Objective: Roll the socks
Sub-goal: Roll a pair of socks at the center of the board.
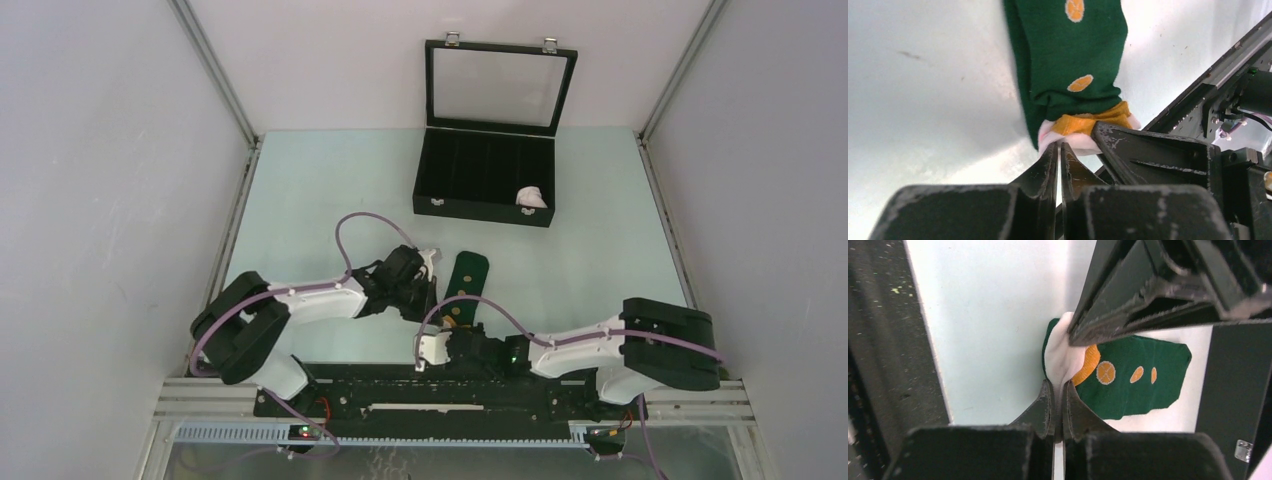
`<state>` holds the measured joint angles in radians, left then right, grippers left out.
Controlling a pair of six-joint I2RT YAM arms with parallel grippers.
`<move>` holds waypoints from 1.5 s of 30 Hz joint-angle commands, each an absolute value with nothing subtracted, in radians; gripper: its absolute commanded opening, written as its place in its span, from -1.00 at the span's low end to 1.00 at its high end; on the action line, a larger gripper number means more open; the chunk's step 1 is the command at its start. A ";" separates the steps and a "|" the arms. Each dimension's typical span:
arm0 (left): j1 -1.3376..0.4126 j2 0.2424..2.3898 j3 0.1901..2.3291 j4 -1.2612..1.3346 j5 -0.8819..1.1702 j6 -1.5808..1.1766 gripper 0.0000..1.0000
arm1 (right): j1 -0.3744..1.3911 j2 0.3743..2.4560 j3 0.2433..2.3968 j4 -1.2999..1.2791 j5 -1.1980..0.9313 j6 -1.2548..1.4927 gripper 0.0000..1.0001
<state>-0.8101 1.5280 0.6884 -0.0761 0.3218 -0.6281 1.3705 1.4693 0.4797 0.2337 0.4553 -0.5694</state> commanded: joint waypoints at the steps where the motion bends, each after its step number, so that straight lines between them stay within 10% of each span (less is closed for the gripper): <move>1: -0.794 1.420 0.652 -0.123 0.223 -0.611 -0.79 | 1.352 1.392 0.522 0.098 0.310 -0.471 -1.00; 18: -0.717 1.112 0.588 -0.231 0.144 -0.622 -0.61 | 1.138 1.336 0.569 0.072 -0.172 -0.114 -1.00; 45: -0.816 1.272 0.659 -0.100 0.355 -0.609 -0.66 | 0.568 1.702 0.586 0.209 -0.866 0.530 -1.00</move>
<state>-0.8085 1.2457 0.5865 -0.1547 0.3275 -0.6209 0.6159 1.6596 0.5774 0.2291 -0.8333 0.4248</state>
